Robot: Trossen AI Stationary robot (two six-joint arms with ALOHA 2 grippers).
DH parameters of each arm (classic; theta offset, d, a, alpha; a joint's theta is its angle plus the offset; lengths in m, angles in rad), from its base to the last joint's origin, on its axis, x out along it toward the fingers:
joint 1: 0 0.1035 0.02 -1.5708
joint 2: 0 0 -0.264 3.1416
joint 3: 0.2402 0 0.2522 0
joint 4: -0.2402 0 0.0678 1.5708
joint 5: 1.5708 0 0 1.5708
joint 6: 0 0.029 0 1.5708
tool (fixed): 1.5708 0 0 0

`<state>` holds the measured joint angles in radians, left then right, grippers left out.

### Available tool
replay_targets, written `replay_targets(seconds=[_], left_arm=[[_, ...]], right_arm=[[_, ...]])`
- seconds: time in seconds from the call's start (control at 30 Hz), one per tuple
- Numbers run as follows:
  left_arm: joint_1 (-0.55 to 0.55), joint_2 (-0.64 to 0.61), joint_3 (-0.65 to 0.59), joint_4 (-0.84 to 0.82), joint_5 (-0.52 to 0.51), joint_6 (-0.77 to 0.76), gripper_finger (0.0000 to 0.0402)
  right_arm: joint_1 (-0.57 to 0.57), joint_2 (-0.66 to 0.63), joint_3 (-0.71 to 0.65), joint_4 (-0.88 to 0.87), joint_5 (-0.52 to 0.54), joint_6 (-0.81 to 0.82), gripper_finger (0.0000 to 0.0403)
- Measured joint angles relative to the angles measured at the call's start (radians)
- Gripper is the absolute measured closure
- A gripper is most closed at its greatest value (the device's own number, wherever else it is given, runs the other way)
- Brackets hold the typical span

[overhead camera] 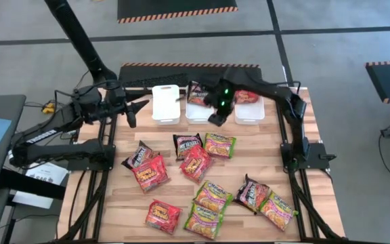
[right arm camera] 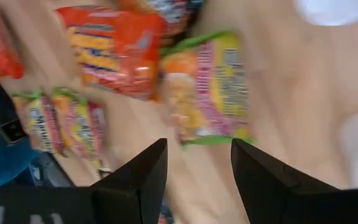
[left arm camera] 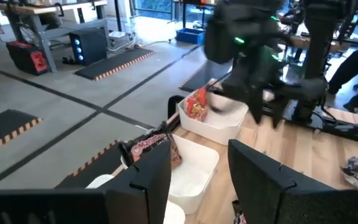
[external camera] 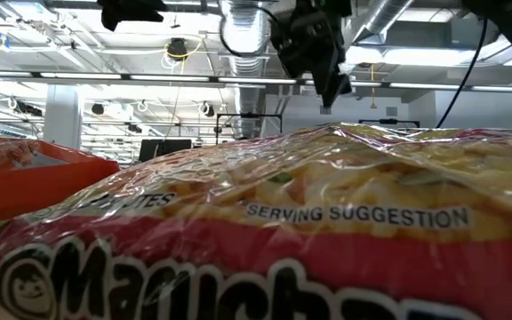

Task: Sort Maruchan noodles
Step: Put the green noodle pack into the left white bin

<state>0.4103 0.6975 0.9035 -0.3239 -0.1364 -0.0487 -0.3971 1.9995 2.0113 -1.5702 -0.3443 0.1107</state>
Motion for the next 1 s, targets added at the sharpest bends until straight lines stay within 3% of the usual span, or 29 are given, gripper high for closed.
replay_targets(seconds=[0.43, 0.6, 0.8, 1.0], left_arm=[[0.000, -0.073, 0.000, -0.054, -0.001, 0.000, 0.0255], [0.000, -0.072, 0.000, -0.099, 0.055, 0.000, 0.0255], [0.000, -0.072, 0.000, -0.115, 0.139, -0.018, 0.0255], [0.000, -0.078, 0.000, -0.114, 0.170, -0.065, 0.0255]], right_arm=[[0.391, -0.019, 0.000, 0.000, -0.001, 0.261, 0.0202], [0.511, -0.019, 0.000, 0.010, -0.013, 0.391, 0.0202], [0.618, -0.017, 0.000, 0.172, -0.137, 0.515, 0.0202], [0.698, -0.016, -0.020, 0.383, -0.151, 0.591, 0.0202]])
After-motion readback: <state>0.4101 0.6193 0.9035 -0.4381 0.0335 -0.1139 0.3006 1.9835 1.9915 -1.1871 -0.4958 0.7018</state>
